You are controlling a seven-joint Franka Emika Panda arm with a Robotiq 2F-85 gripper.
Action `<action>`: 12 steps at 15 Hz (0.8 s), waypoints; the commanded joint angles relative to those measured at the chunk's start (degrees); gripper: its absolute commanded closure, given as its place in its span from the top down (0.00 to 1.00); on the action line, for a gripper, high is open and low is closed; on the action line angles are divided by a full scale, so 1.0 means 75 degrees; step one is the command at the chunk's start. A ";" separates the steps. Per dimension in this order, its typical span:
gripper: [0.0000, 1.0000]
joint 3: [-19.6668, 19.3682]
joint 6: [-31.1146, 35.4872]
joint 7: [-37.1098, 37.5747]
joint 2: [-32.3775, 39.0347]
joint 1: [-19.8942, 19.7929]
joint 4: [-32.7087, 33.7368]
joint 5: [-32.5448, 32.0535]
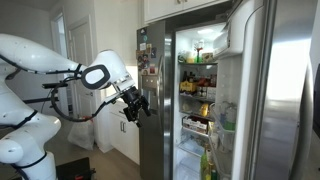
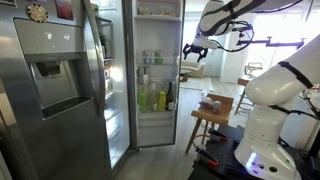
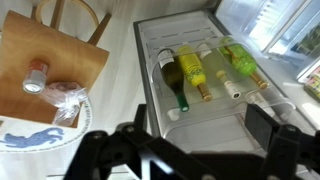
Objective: Pick up the can from the stool and put it in the fridge
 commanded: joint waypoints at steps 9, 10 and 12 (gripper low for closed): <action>1.00 0.0172 0.0733 0.3063 0.1941 -0.1652 0.1174 -0.2199; 1.00 0.0151 0.0767 0.3309 0.2135 -0.1727 0.1283 -0.2440; 1.00 0.0002 0.0841 0.3717 0.2489 -0.1753 0.1447 -0.2857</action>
